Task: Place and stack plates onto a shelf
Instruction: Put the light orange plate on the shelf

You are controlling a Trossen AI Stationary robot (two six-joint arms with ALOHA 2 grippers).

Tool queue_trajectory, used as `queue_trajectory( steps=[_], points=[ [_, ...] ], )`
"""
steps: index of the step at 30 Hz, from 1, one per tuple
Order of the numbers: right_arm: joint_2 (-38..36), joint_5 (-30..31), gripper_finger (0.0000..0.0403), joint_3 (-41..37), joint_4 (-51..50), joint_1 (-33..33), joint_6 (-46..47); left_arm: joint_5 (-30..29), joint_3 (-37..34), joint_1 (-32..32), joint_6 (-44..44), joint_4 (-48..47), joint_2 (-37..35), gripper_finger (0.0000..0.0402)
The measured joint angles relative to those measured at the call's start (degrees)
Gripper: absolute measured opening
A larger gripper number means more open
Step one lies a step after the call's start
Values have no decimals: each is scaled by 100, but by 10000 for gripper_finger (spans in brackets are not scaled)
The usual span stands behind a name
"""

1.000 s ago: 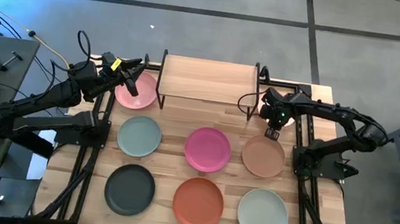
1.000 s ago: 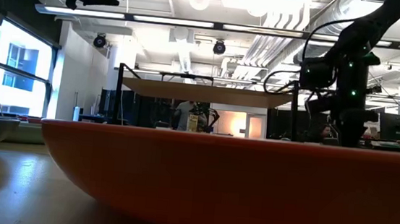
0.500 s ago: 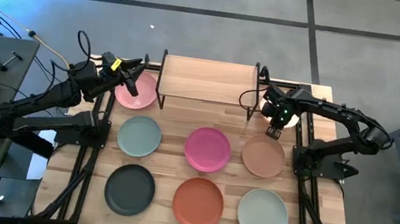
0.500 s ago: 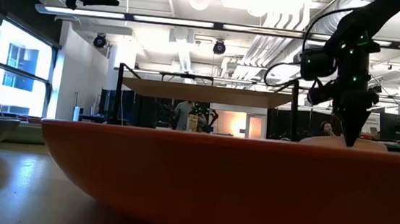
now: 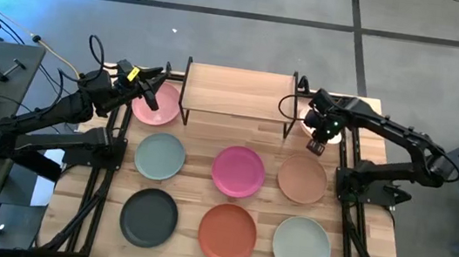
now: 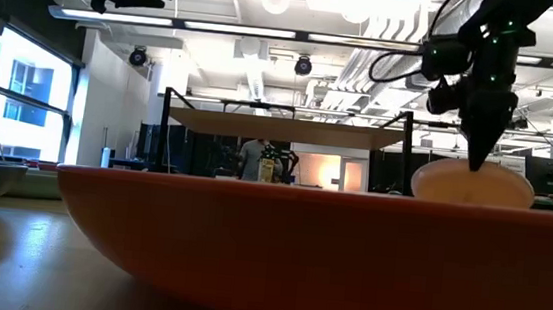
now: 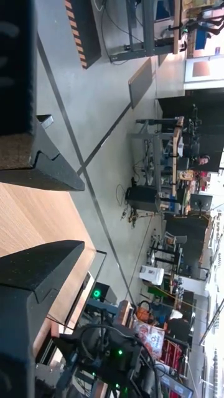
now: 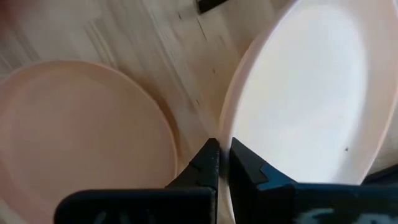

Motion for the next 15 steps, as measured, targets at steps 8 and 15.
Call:
queue_trajectory(
  steps=[8,15],
  points=[
    [0,172,0,396,-371,0,16,0,0,0,2,0,0,129],
    [0,638,0,943,-719,0,103,0,0,0,2,0,1,129]
  ],
)
